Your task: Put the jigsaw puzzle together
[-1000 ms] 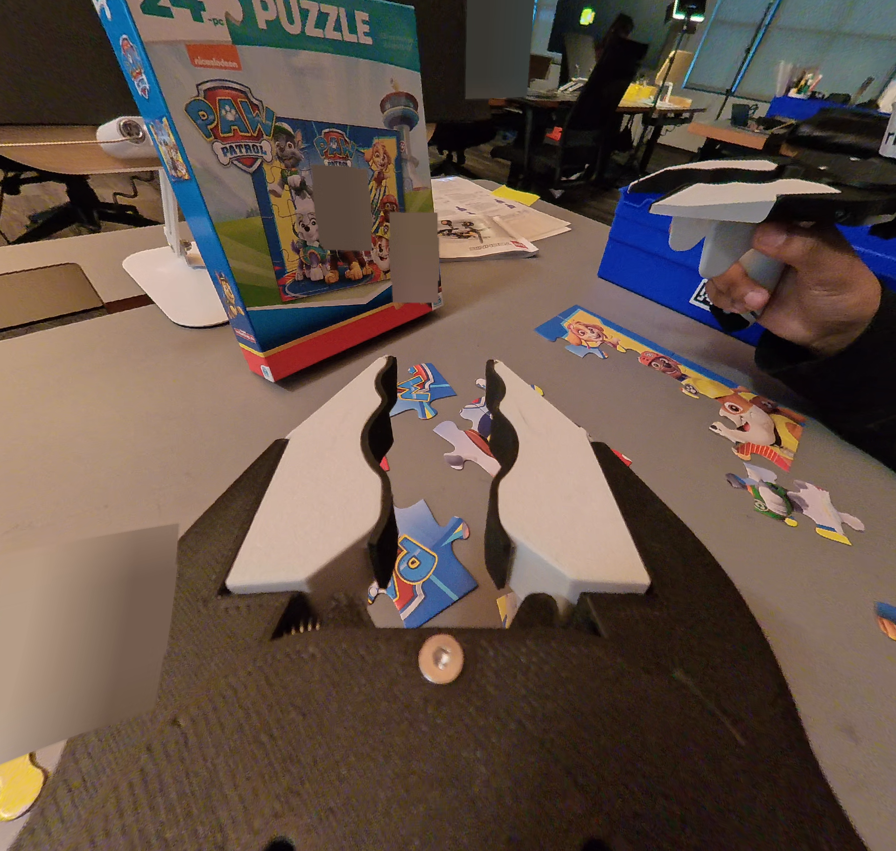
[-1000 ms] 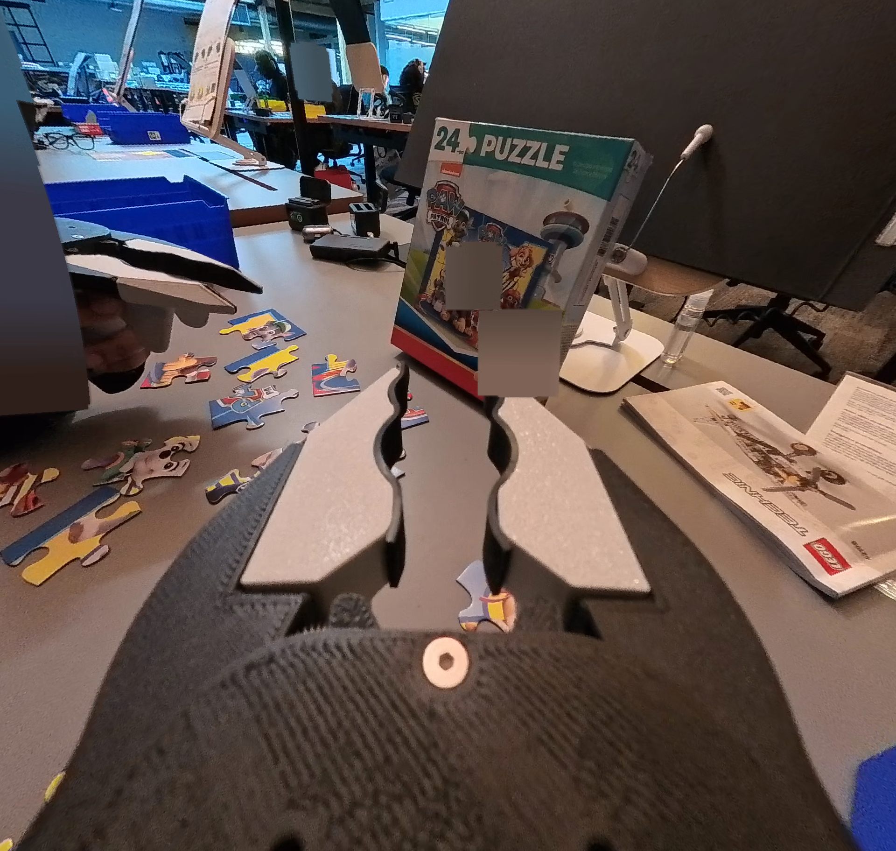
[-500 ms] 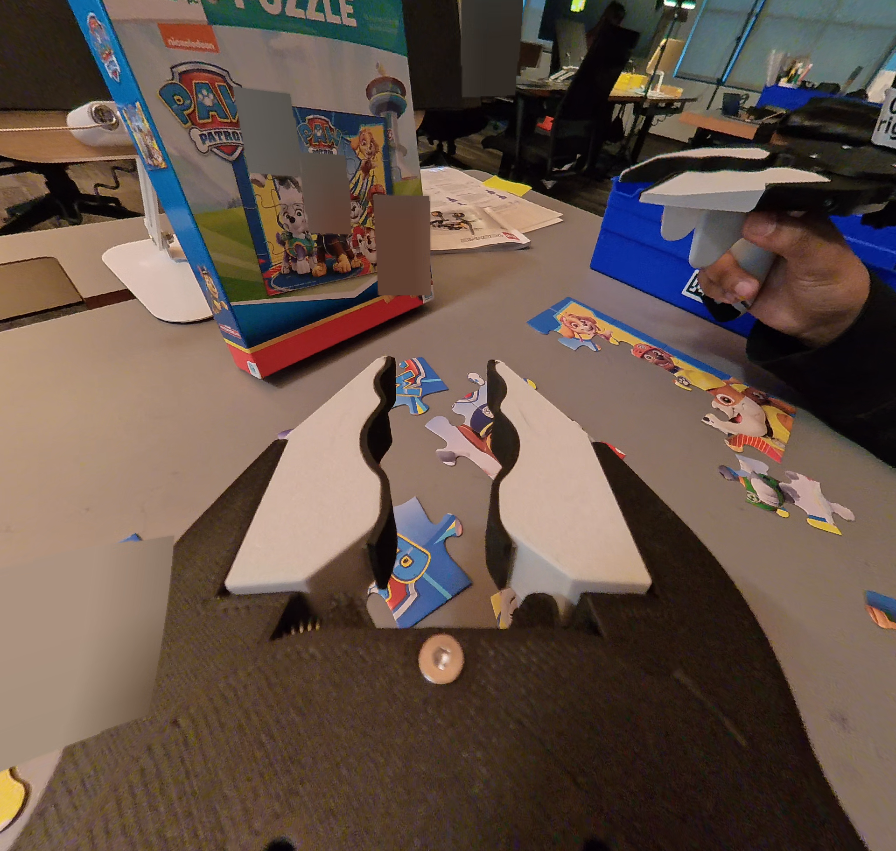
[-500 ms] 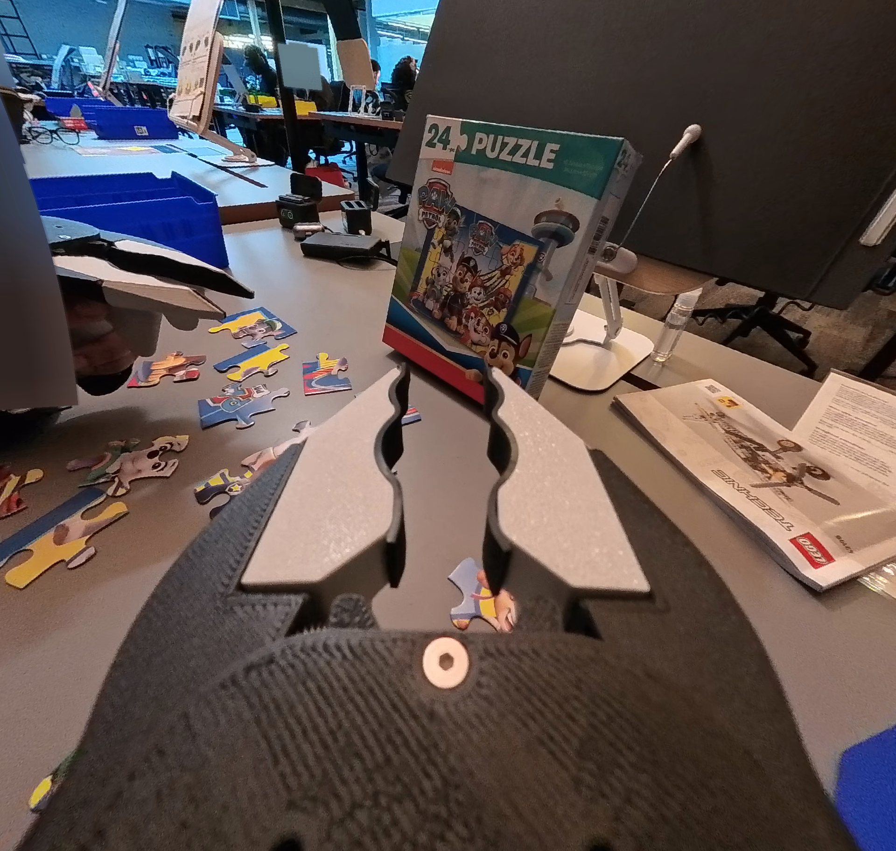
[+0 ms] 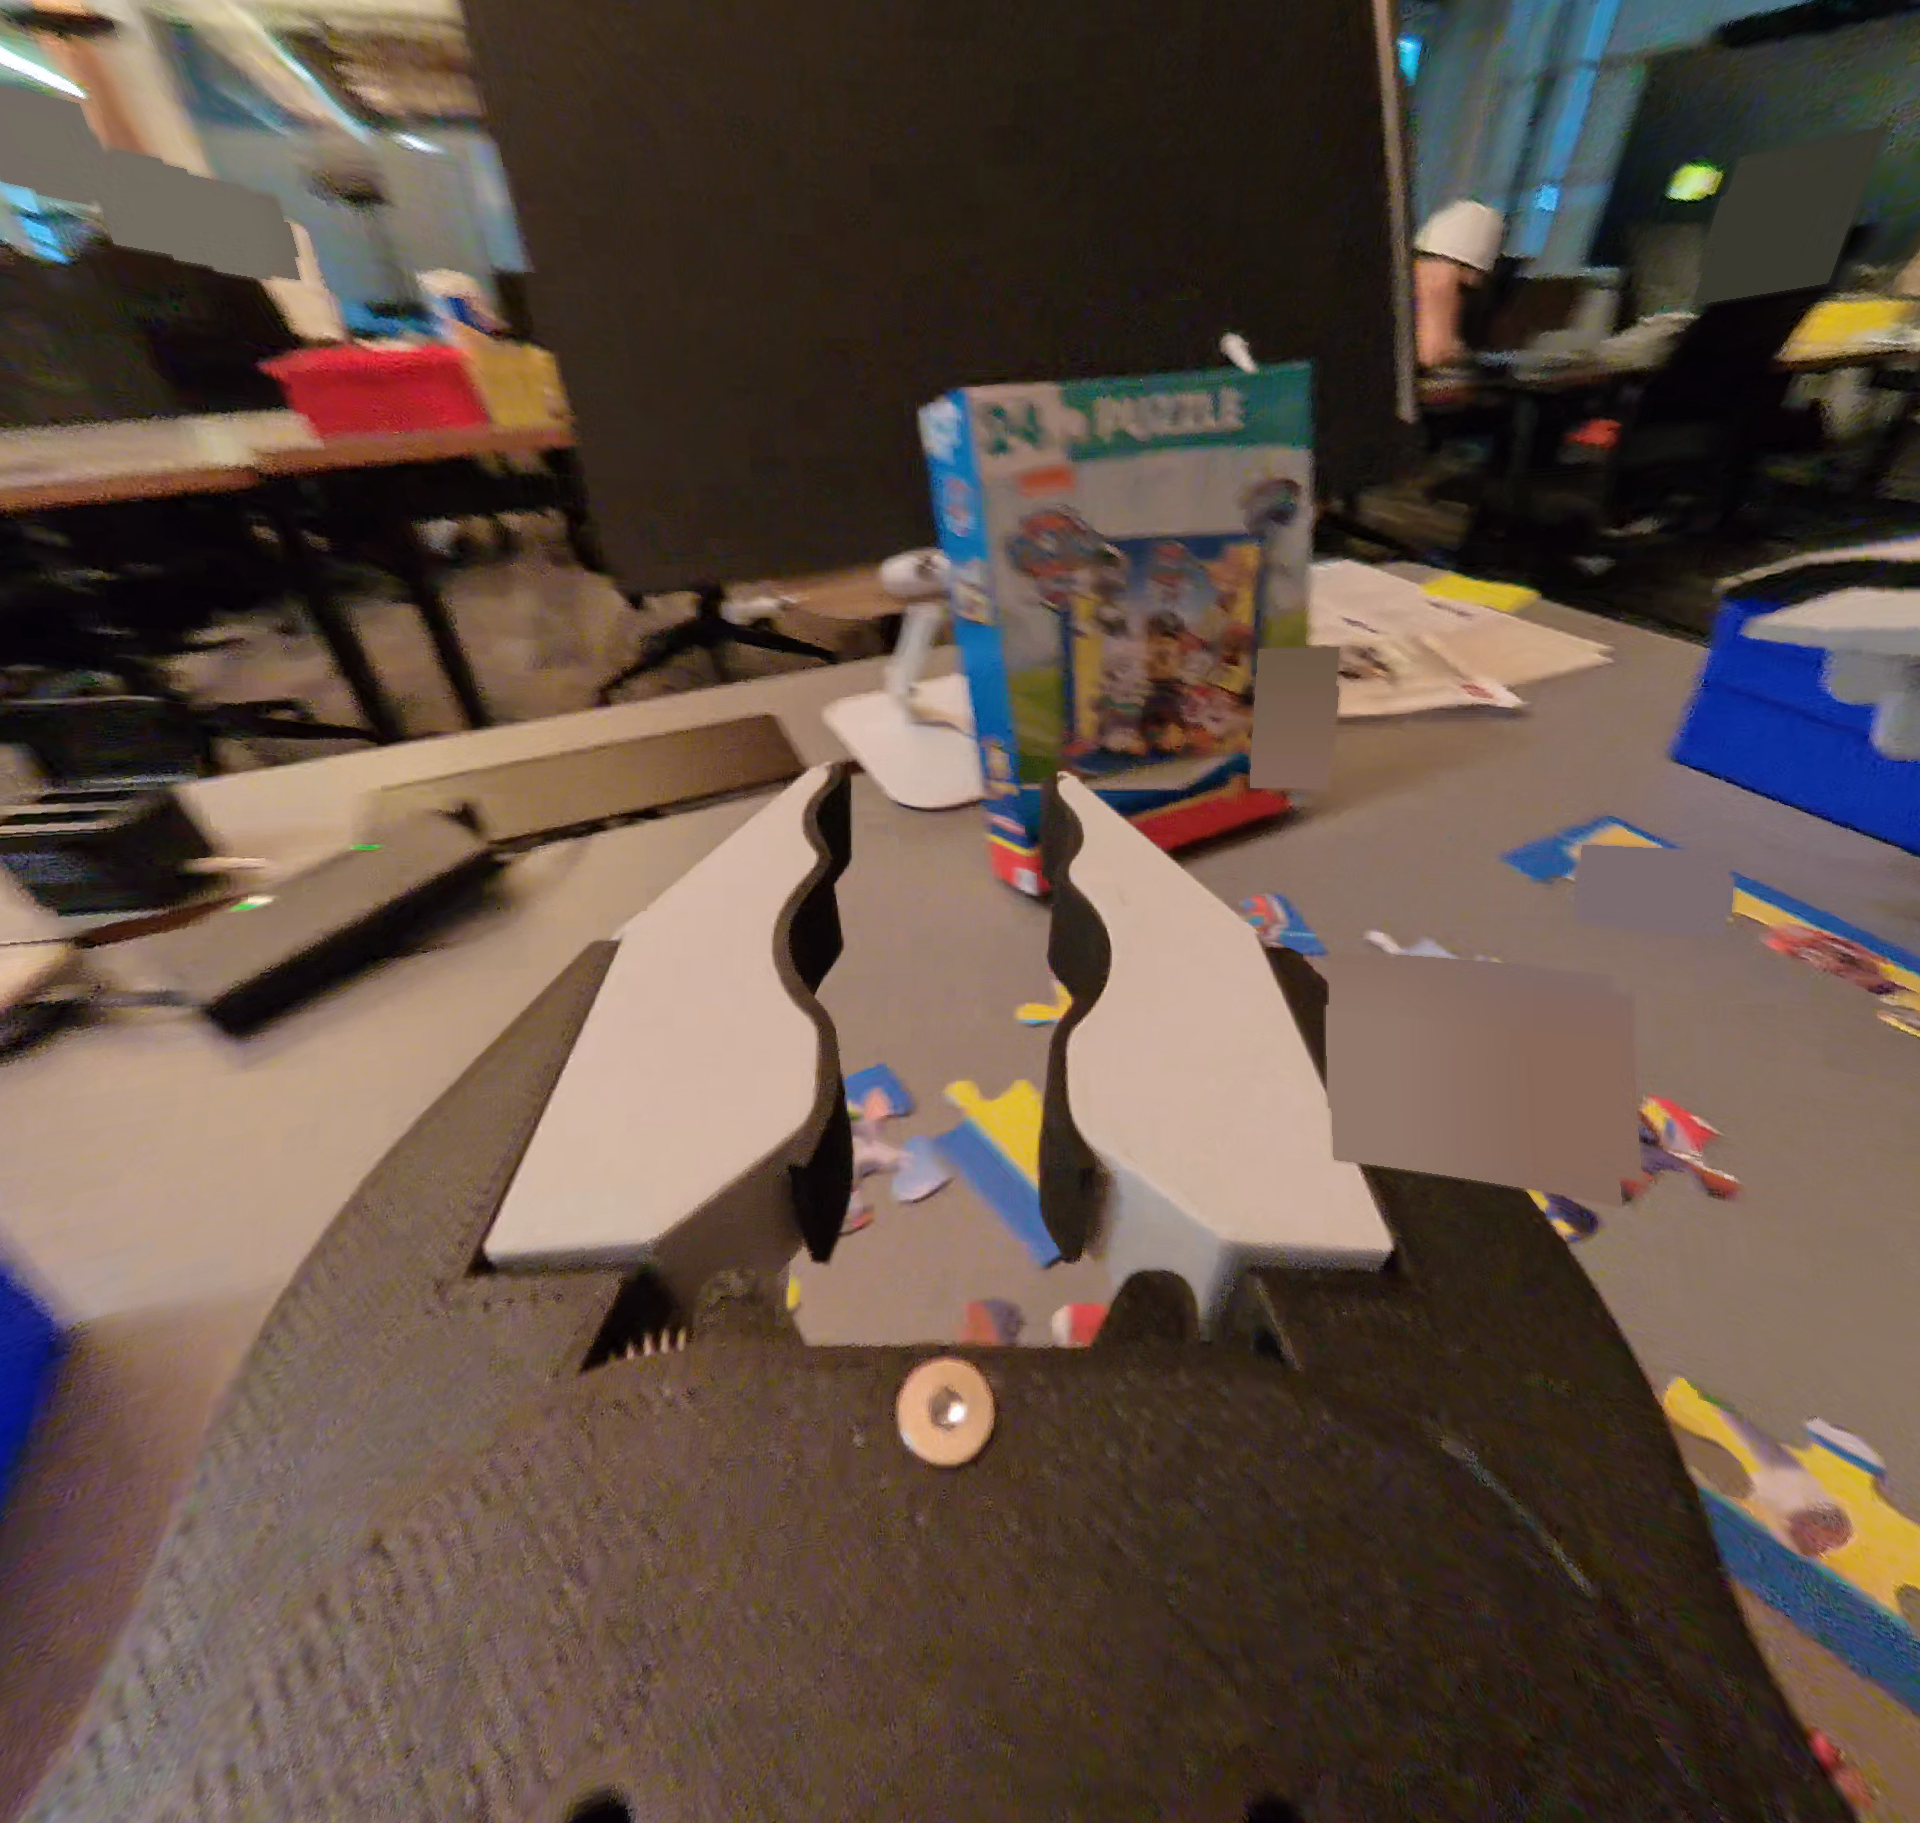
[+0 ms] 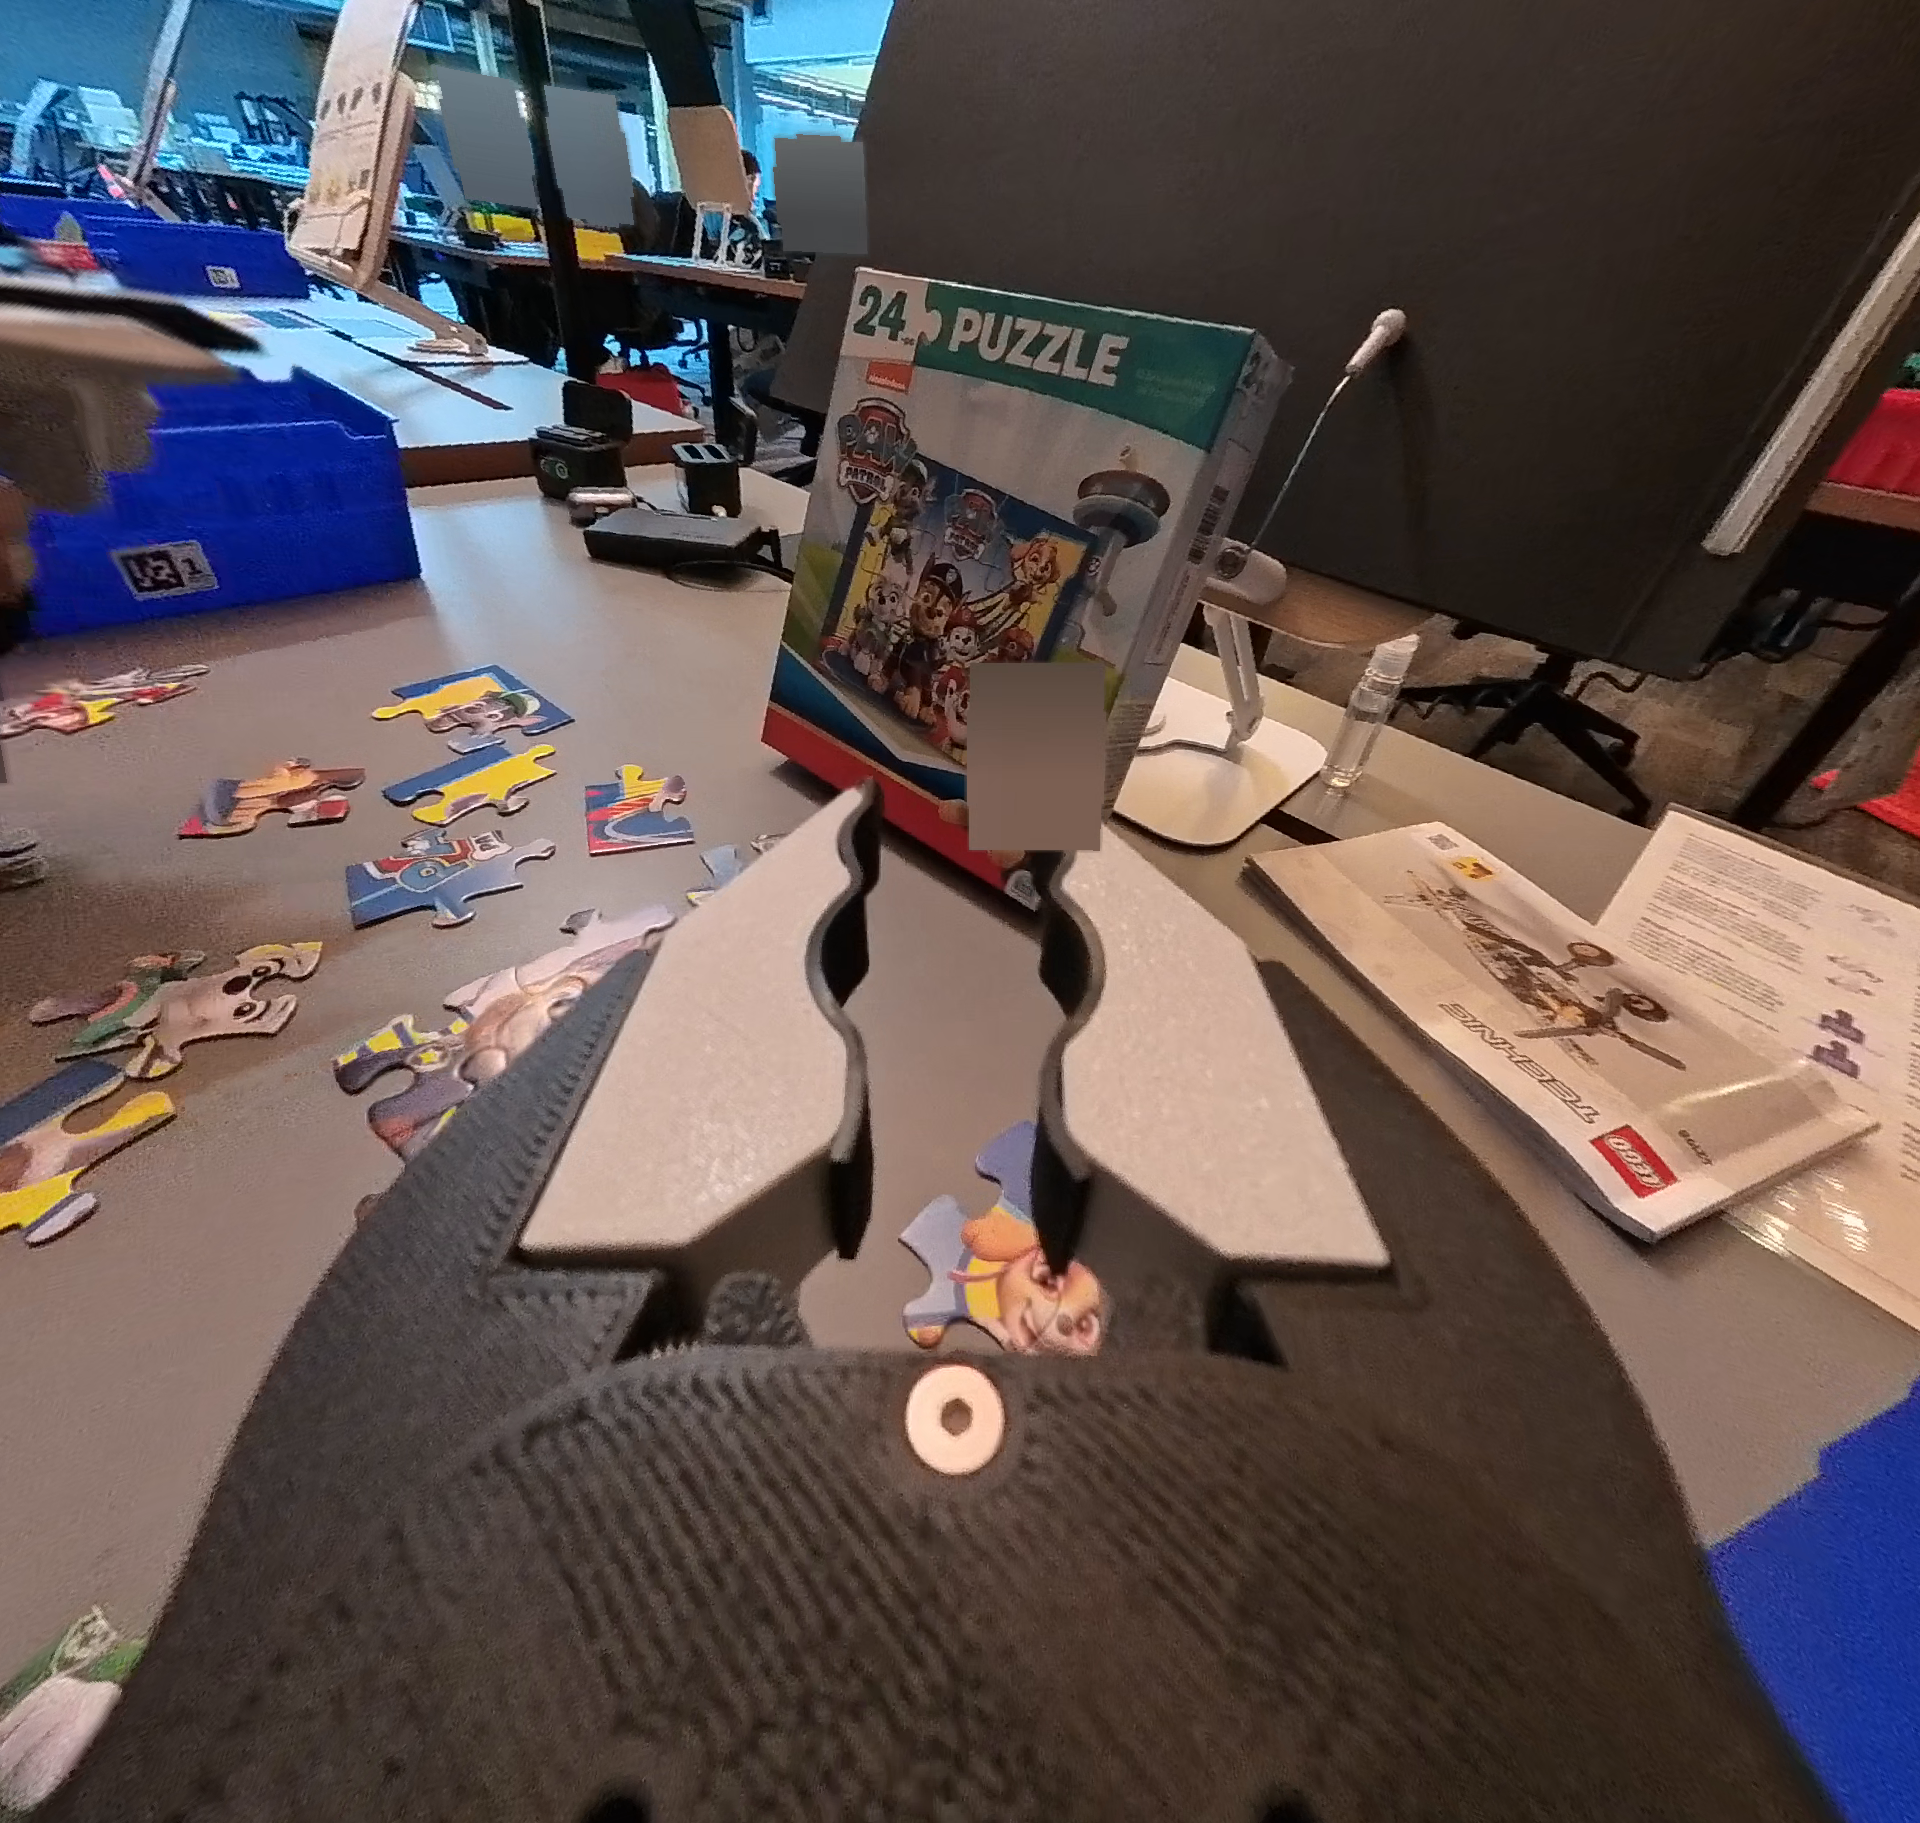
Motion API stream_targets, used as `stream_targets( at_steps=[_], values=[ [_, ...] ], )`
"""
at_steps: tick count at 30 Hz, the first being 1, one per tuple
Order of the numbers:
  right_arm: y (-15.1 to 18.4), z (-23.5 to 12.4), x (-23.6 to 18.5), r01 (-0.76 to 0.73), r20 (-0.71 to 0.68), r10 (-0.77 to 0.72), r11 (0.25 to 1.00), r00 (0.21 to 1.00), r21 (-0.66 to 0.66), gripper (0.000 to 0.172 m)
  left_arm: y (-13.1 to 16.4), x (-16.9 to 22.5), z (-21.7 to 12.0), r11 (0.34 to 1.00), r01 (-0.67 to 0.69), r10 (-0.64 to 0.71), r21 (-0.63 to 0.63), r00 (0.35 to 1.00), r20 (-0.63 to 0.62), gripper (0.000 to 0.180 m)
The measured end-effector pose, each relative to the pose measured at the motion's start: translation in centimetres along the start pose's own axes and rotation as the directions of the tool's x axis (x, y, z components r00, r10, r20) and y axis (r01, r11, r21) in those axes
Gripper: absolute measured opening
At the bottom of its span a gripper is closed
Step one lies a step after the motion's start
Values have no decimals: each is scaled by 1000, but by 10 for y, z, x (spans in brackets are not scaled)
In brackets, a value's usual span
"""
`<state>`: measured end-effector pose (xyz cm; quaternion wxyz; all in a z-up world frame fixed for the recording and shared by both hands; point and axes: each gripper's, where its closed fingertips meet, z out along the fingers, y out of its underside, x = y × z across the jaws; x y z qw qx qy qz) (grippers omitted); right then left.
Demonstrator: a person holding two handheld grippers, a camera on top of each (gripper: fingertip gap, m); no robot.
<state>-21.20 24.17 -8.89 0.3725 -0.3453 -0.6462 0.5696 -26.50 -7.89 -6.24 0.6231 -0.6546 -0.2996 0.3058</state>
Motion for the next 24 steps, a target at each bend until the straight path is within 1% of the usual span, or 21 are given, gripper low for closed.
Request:
stream_targets(
  at_steps=[1,3,5,8,10,11,13,16,18,20,22,24],
  values=[
    [0,0,0,-3,1,3,1000,1000,1,27,-5,-8,-13,1000,-4,3,10,1000,30,35],
    [2,2,-4,-11,12,11,1000,1000,1,26,-4,-12,-35,1000,7,-7,2,999,54,35],
    [5,5,-10,-10,25,10,1000,1000,-4,26,9,-10,-52,999,29,-28,-23,997,68,36],
    [9,10,-22,-6,36,7,1000,999,-14,26,39,-8,-77,994,68,-60,-88,995,86,37],
    [10,12,-32,-12,42,13,1000,999,-24,27,55,-3,-91,982,131,-123,-139,990,62,42],
    [12,11,-38,-15,44,17,999,999,-33,29,62,3,-97,968,168,-164,-187,986,37,45],
    [15,8,-51,-12,43,14,999,999,-51,32,73,11,-109,946,206,-210,-249,978,10,47],
    [22,3,-72,12,19,-11,999,1000,-52,32,78,10,-122,950,204,-204,-237,979,27,47],
    [22,-2,-86,29,2,-29,1000,1000,-13,21,85,11,-126,944,223,-227,-242,974,11,51],
    [21,-5,-97,37,-7,-37,999,999,20,21,90,20,-127,916,304,-329,-260,943,-57,56],
    [22,-7,-101,33,-24,-32,999,999,36,21,89,28,-129,881,403,-442,-248,888,-125,58],
    [18,-12,-98,13,-50,-10,998,999,67,21,93,33,-130,855,447,-495,-261,855,-157,59]
  ],
)
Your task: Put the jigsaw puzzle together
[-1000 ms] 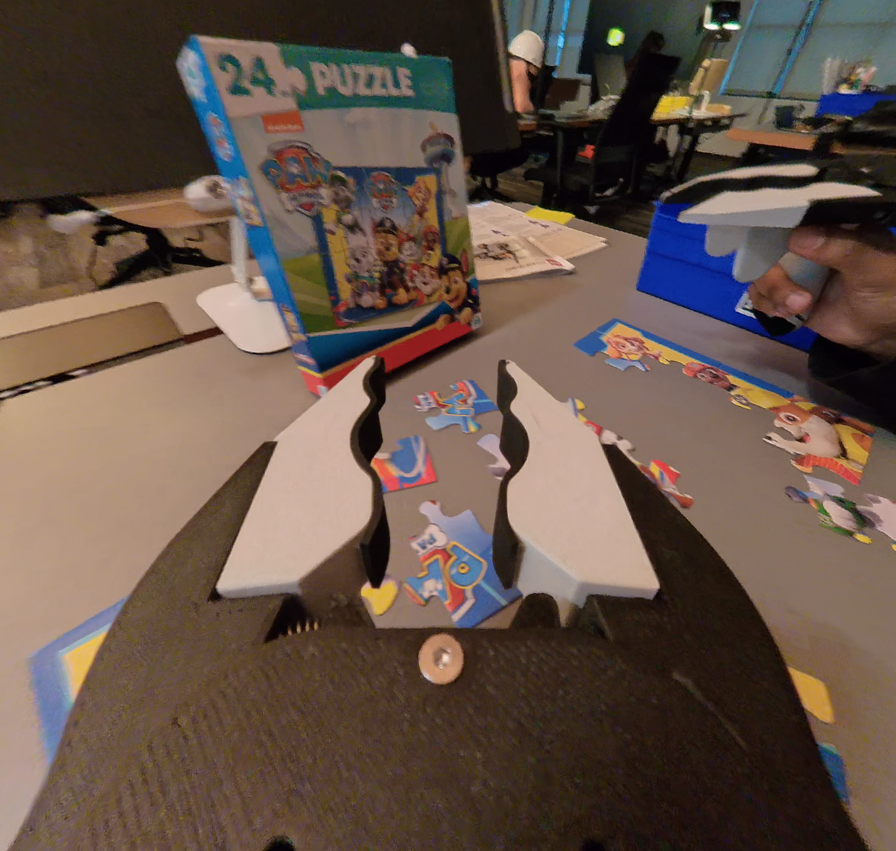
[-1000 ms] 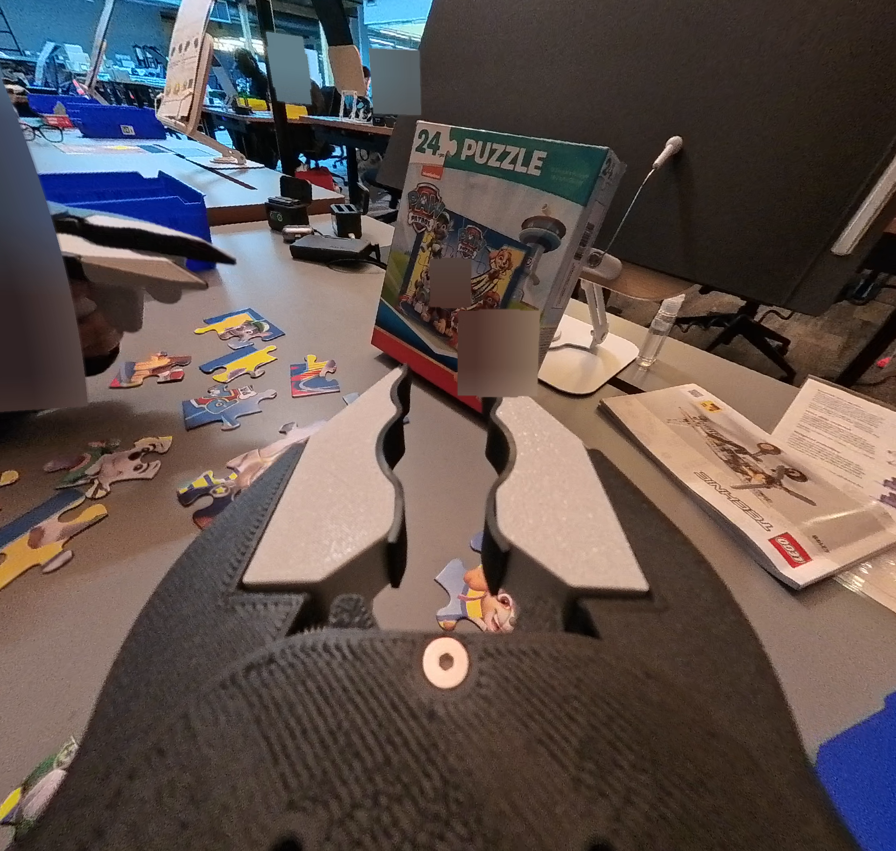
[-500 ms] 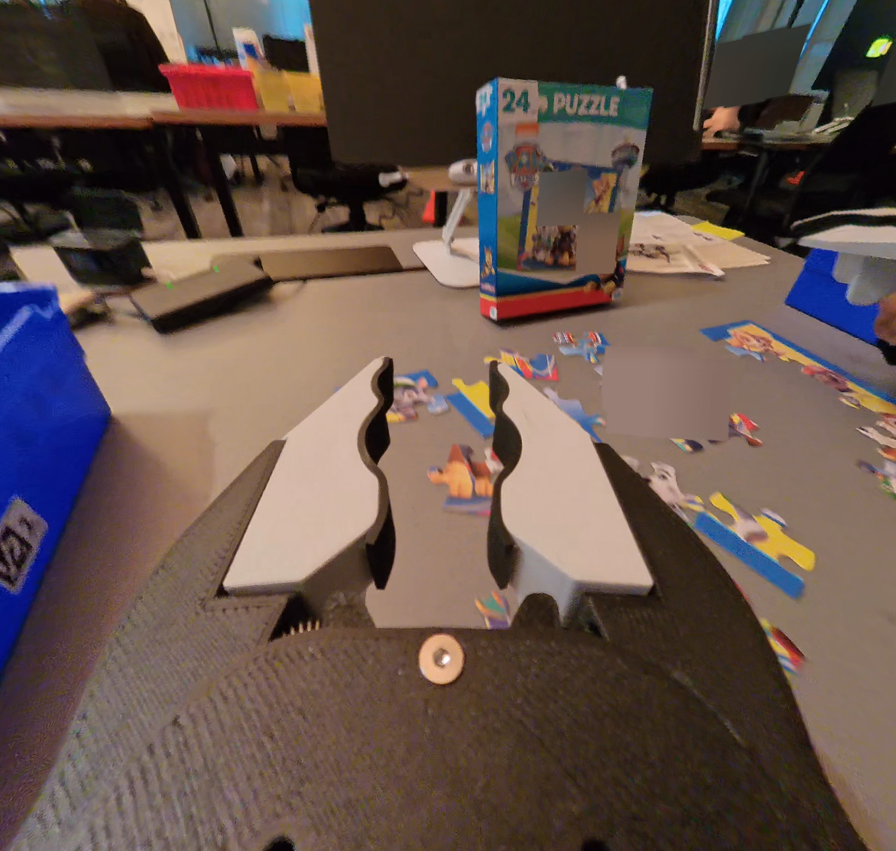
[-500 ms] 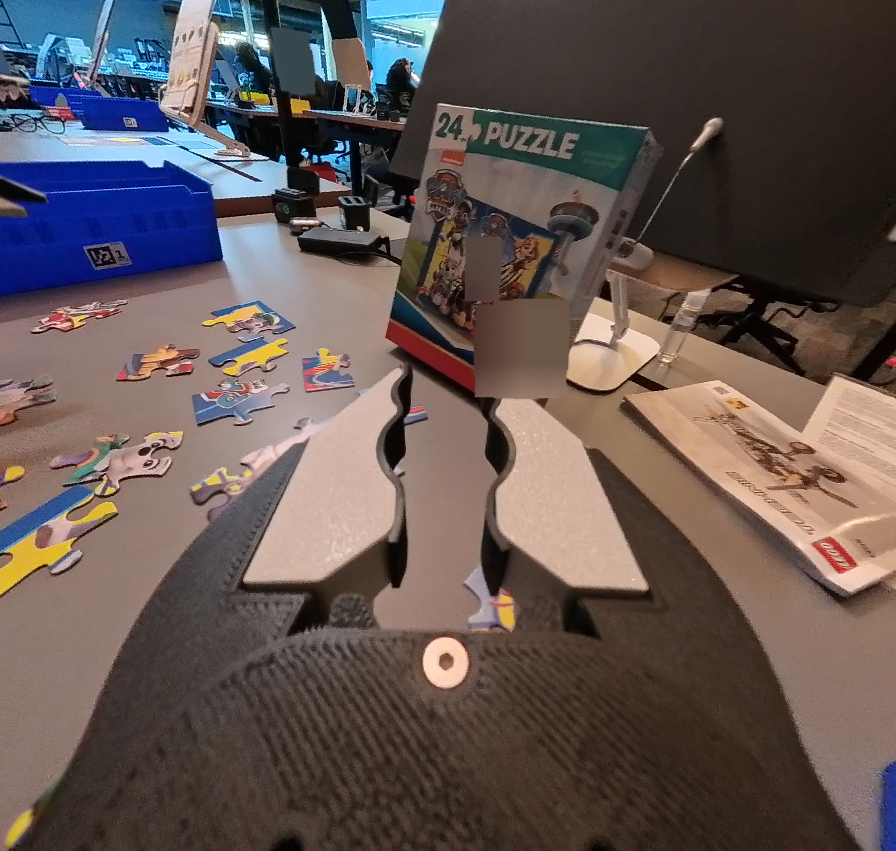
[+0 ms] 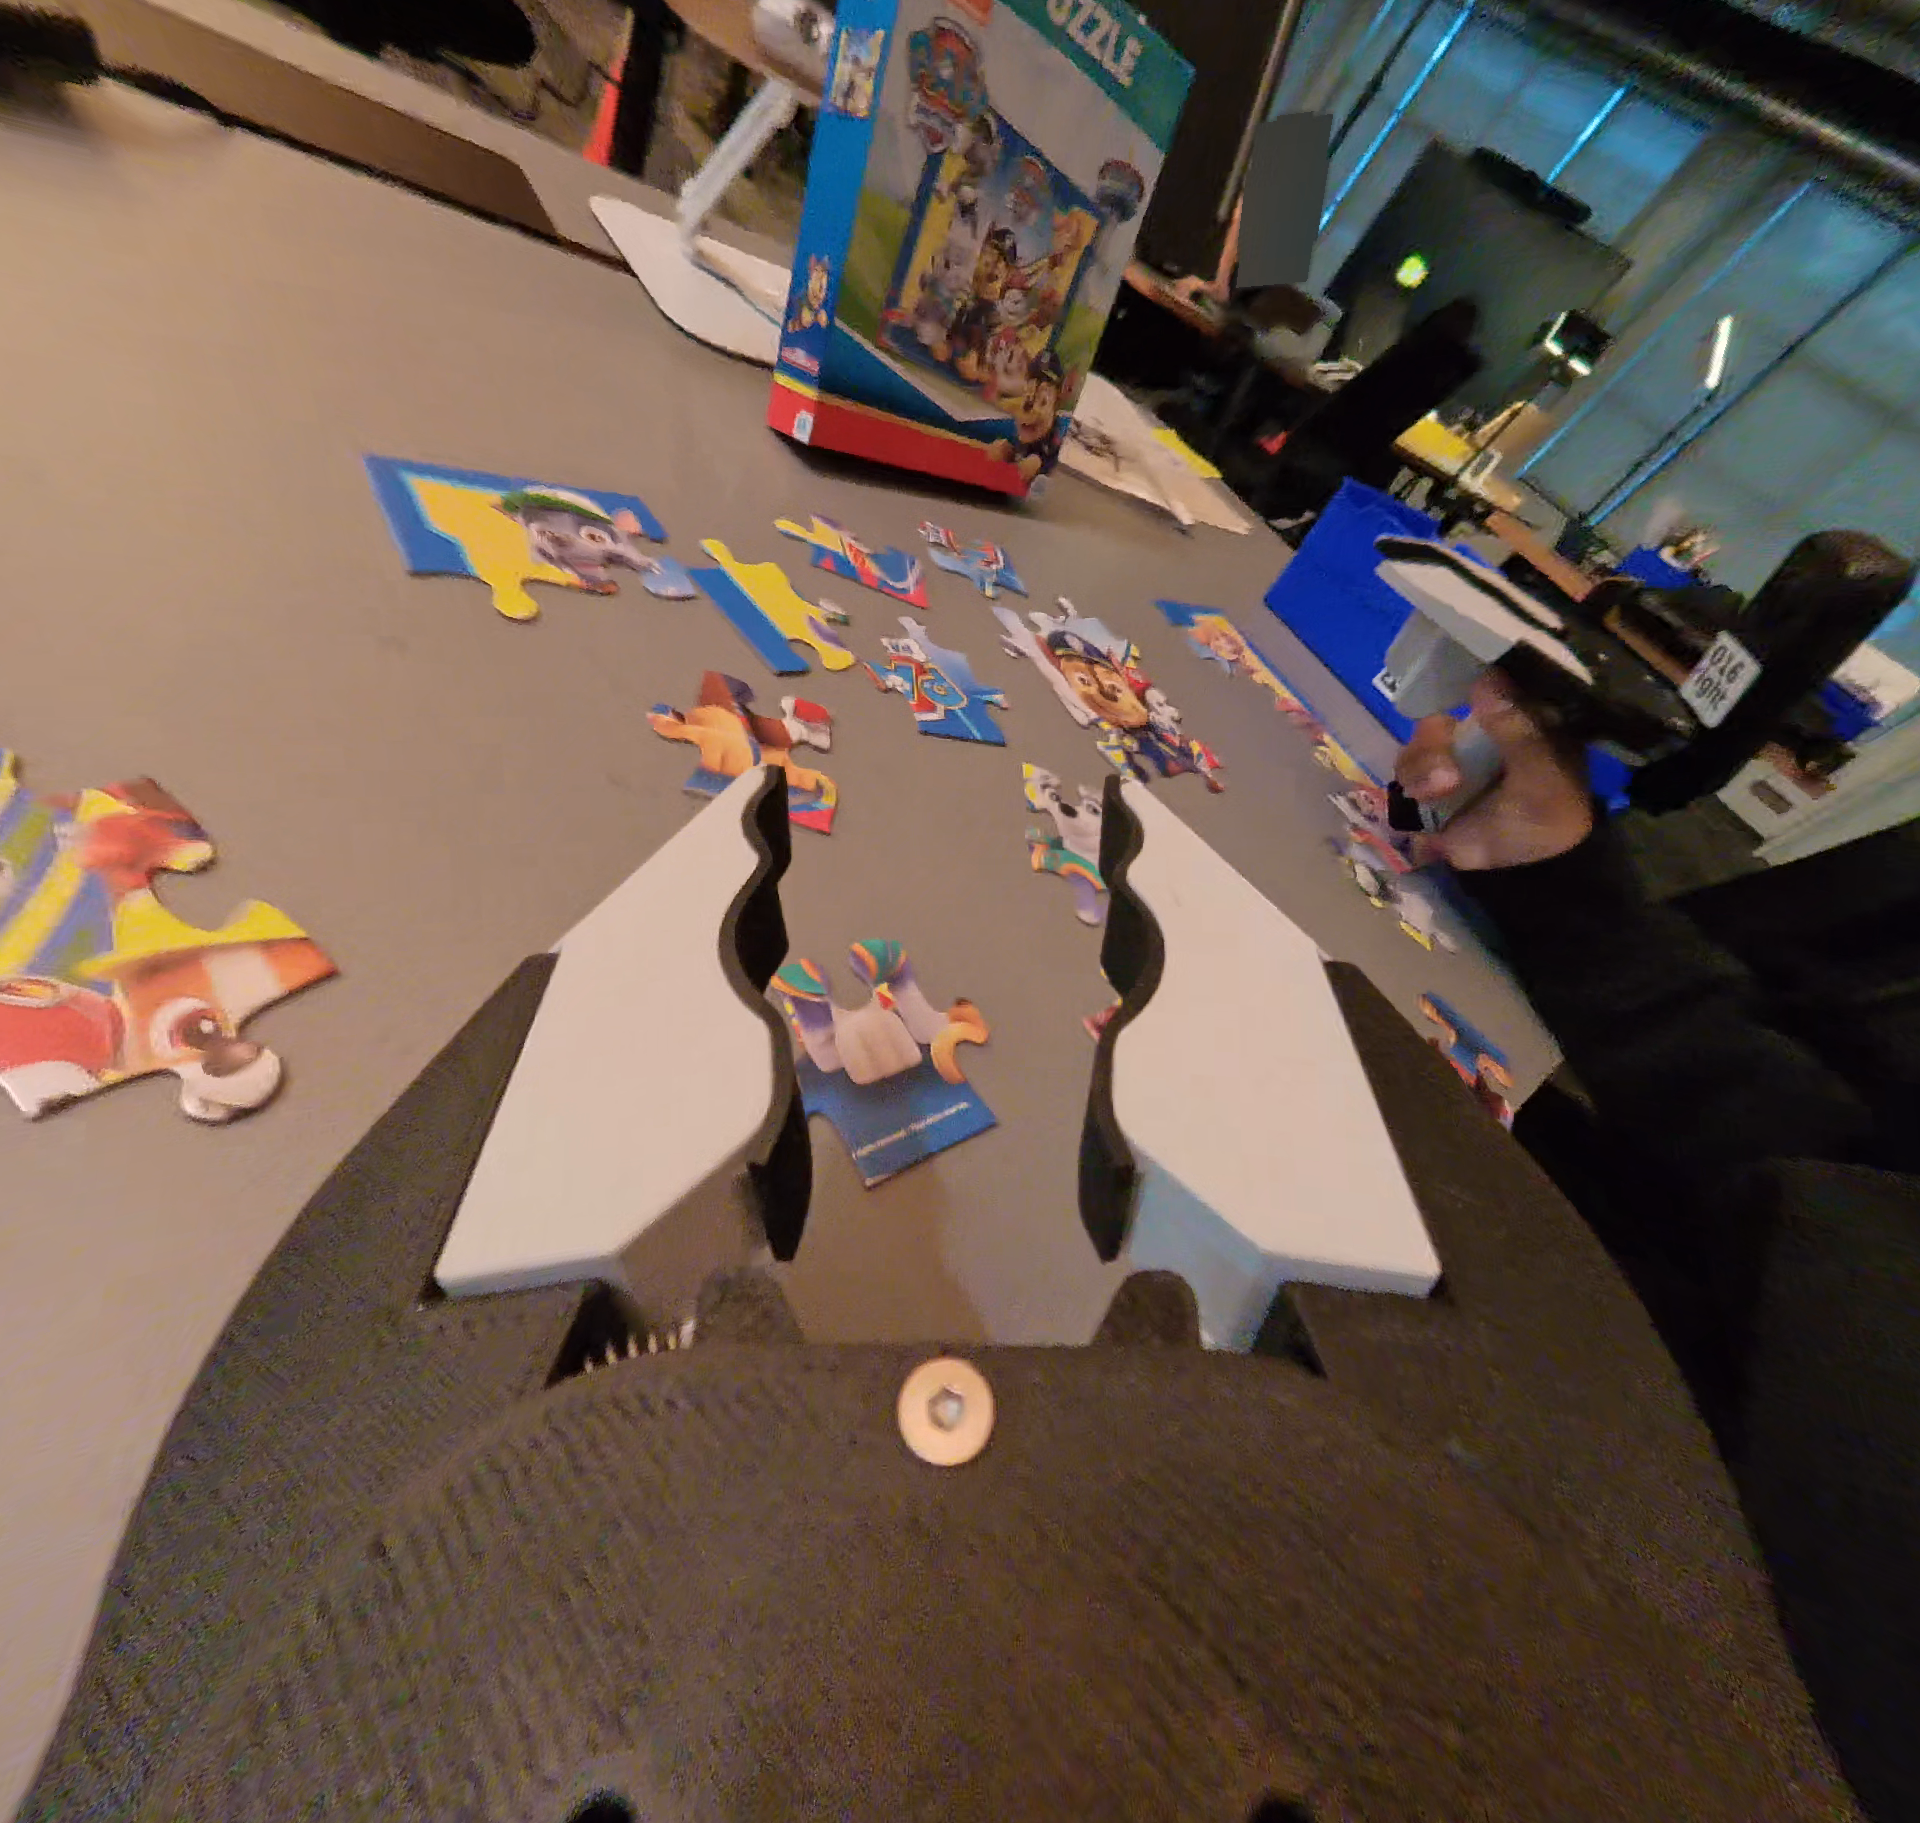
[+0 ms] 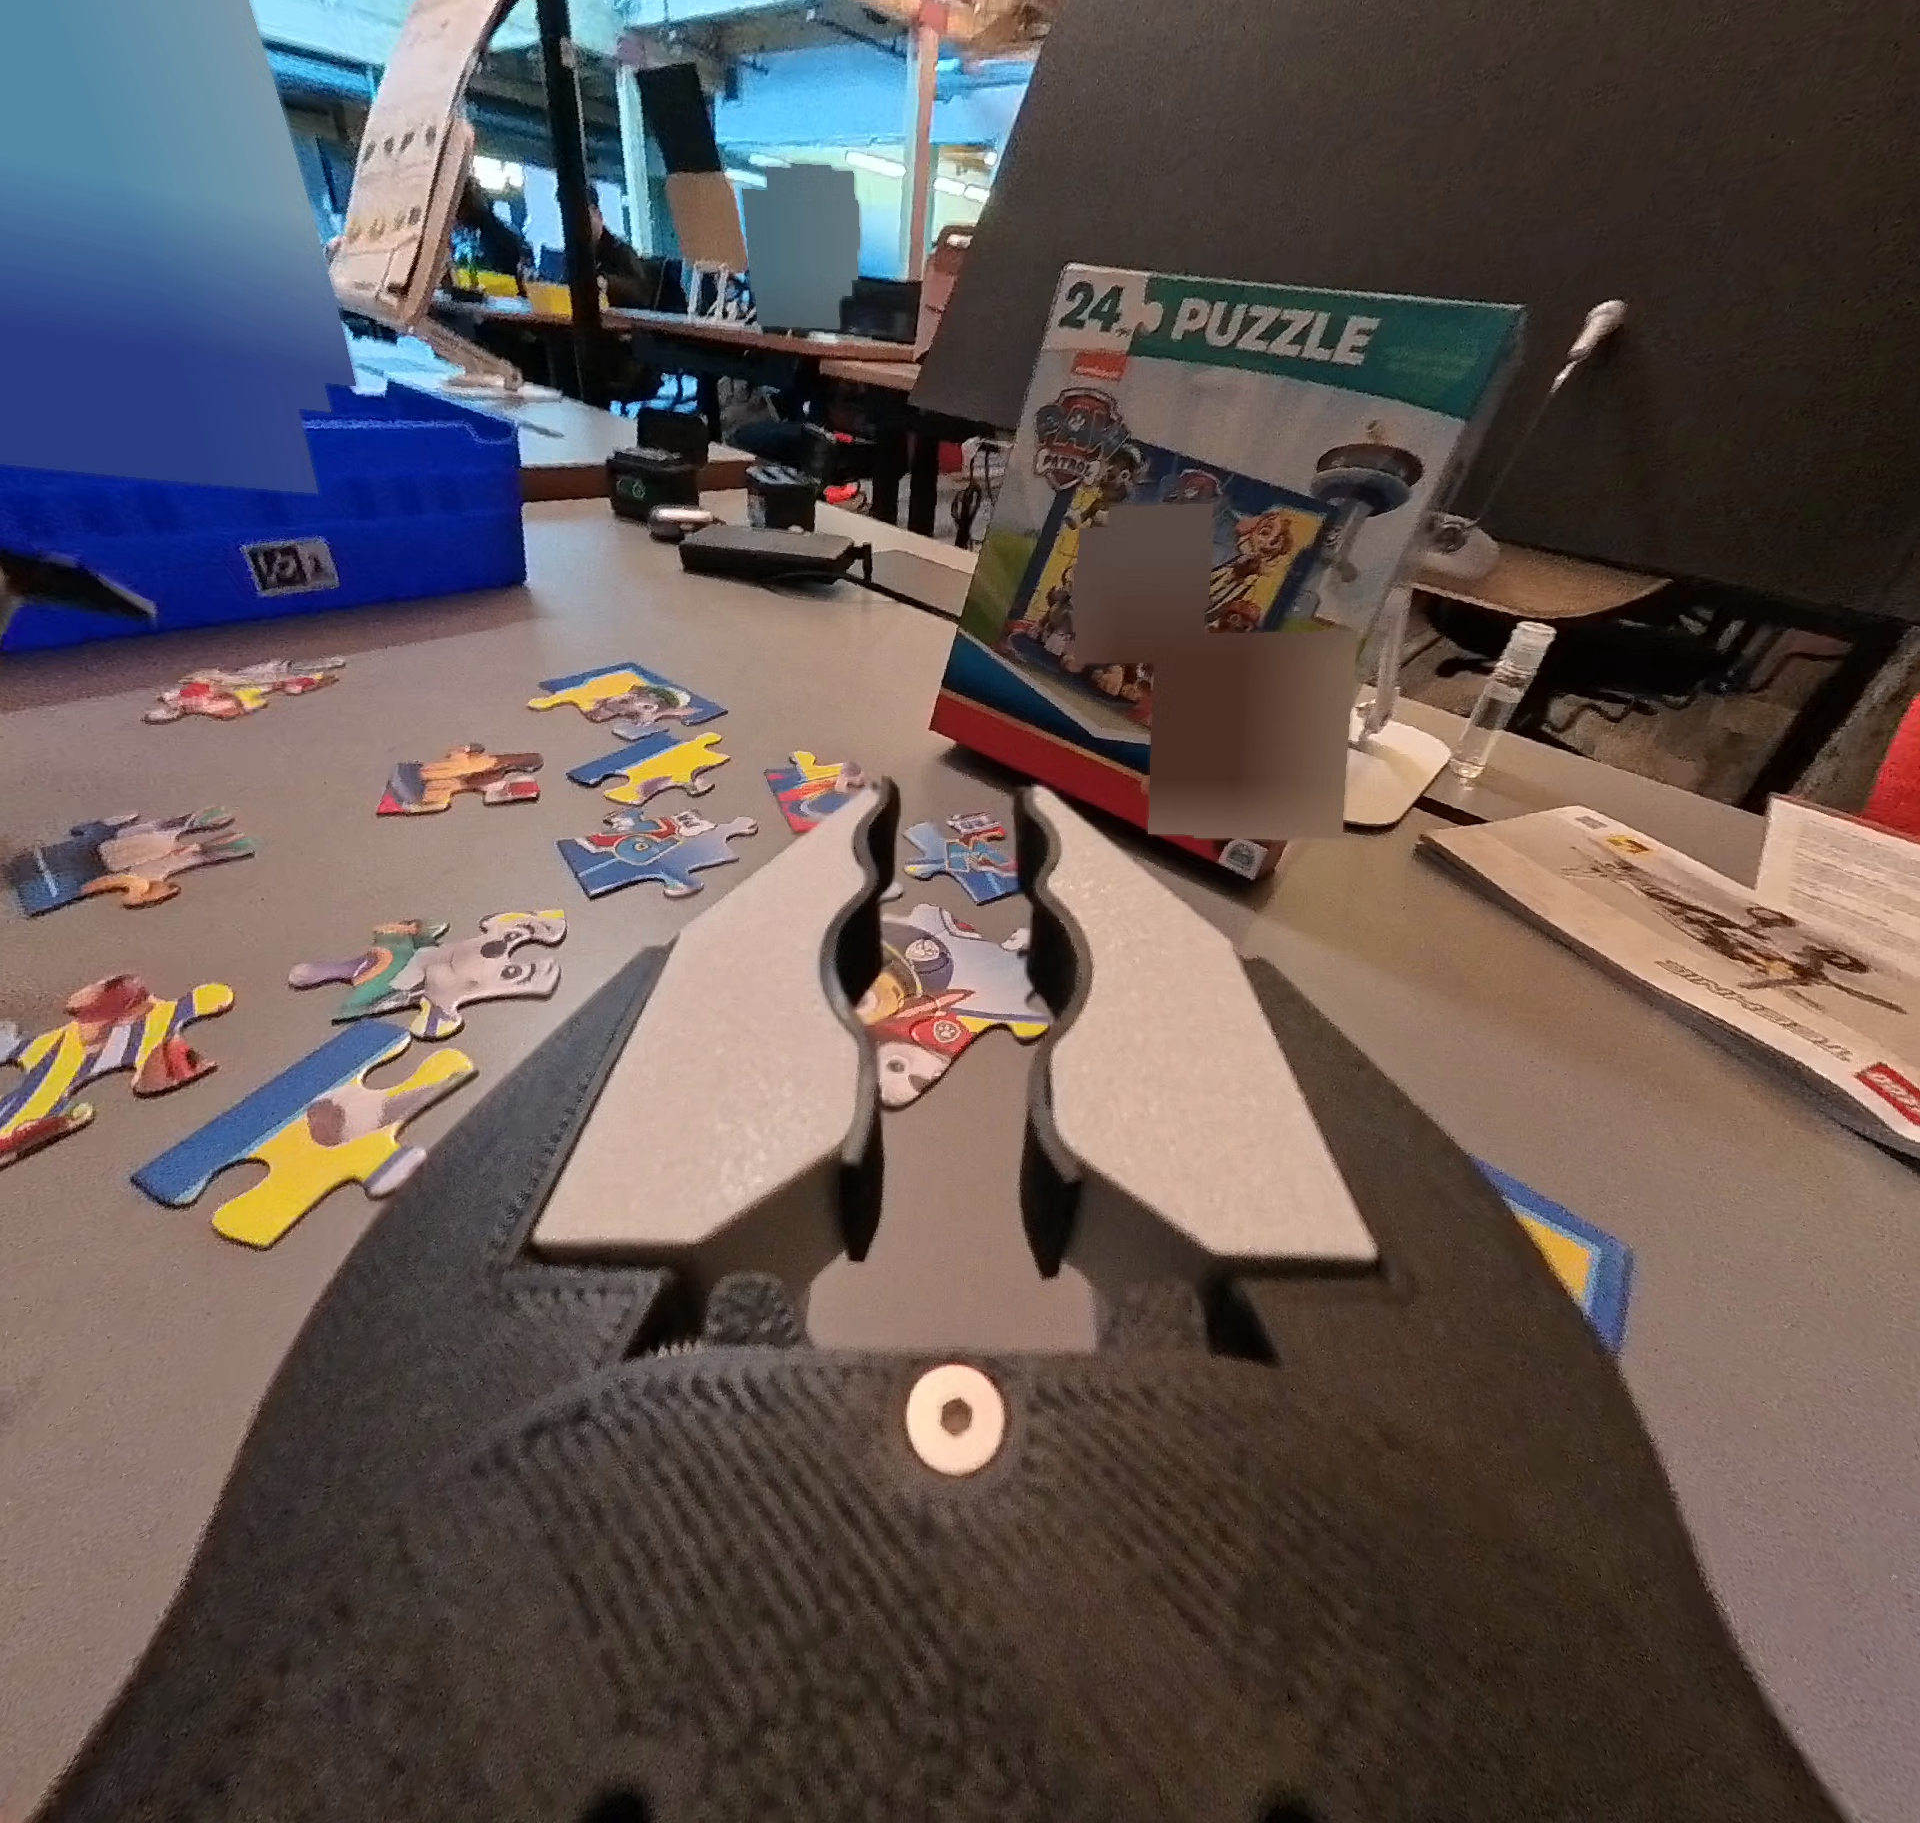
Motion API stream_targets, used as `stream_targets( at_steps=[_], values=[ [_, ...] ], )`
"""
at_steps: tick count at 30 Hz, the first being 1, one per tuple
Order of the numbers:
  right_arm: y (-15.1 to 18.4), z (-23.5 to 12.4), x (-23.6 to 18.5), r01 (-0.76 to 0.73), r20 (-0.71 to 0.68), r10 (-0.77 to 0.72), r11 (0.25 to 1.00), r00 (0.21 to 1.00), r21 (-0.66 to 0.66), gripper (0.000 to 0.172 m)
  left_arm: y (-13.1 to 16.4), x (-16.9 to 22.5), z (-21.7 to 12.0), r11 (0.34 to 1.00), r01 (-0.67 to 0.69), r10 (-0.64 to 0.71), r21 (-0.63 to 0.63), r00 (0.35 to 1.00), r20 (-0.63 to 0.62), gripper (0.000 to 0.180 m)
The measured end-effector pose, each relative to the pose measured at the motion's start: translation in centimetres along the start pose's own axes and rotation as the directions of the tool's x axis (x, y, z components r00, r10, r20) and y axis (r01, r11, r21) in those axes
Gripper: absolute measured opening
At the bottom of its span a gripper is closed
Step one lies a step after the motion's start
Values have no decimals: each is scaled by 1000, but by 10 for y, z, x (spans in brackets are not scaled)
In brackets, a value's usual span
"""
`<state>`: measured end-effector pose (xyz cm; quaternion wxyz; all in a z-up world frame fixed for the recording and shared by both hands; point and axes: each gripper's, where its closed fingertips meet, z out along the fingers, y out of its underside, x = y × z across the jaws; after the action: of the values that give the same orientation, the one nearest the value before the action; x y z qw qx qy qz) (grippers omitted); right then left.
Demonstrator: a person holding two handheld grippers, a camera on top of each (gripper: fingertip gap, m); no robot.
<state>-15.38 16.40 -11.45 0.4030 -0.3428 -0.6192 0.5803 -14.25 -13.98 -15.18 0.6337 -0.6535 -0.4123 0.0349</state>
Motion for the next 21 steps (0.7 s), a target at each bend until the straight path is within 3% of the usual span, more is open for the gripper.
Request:
stream_targets(
  at_steps=[5,9,13,17,21],
  values=[
    [-15,-14,20,-71,-60,77,992,995,105,19,27,-8,14,987,-49,62,-152,995,81,69],
    [-14,-17,27,-98,-75,106,990,992,101,19,51,-23,37,920,-133,219,-369,955,201,74],
    [-20,-18,18,-56,-56,62,993,997,102,20,46,-43,63,850,-198,366,-487,888,278,80],
    [-27,-28,16,-3,-71,13,991,997,132,19,50,-59,81,813,-176,406,-554,854,325,83],
    [-24,-37,27,-63,-77,75,988,994,143,19,49,-59,84,832,-145,372,-536,863,343,77]
  ],
)
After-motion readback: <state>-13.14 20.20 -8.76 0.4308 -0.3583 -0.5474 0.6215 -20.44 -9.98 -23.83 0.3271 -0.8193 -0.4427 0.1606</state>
